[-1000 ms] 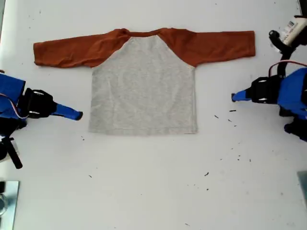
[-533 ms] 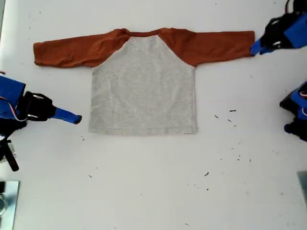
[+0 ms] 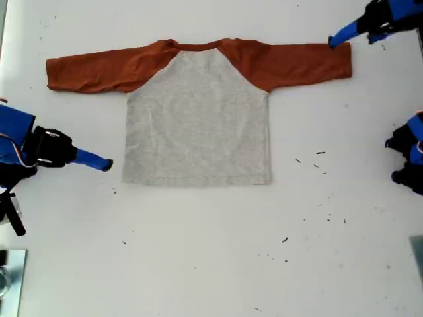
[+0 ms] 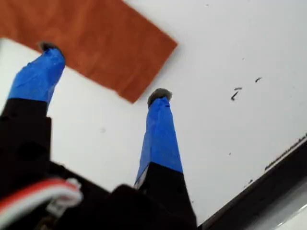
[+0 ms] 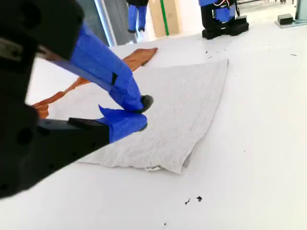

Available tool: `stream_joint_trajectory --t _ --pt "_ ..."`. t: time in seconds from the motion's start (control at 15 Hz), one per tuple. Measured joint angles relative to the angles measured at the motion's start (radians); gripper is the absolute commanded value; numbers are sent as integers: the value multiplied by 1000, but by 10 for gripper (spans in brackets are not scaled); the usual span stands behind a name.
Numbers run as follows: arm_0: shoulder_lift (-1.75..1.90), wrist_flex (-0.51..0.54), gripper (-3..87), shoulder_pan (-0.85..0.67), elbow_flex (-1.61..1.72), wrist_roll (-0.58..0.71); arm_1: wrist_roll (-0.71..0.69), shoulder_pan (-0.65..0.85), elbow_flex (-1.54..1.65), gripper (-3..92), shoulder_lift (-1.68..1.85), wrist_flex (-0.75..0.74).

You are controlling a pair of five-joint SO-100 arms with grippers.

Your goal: Fold t shirt

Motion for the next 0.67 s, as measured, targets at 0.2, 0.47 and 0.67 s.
stream_joint_trajectory --t 0.2,0.47,0.67 --pt "0 0 5 0 0 0 -49 9 167 105 -156 -296" --pt "0 0 -1 3 0 0 -51 -18 196 34 -227 -430" --pt "0 0 -1 -8 0 0 -32 -94 207 35 -38 -261"
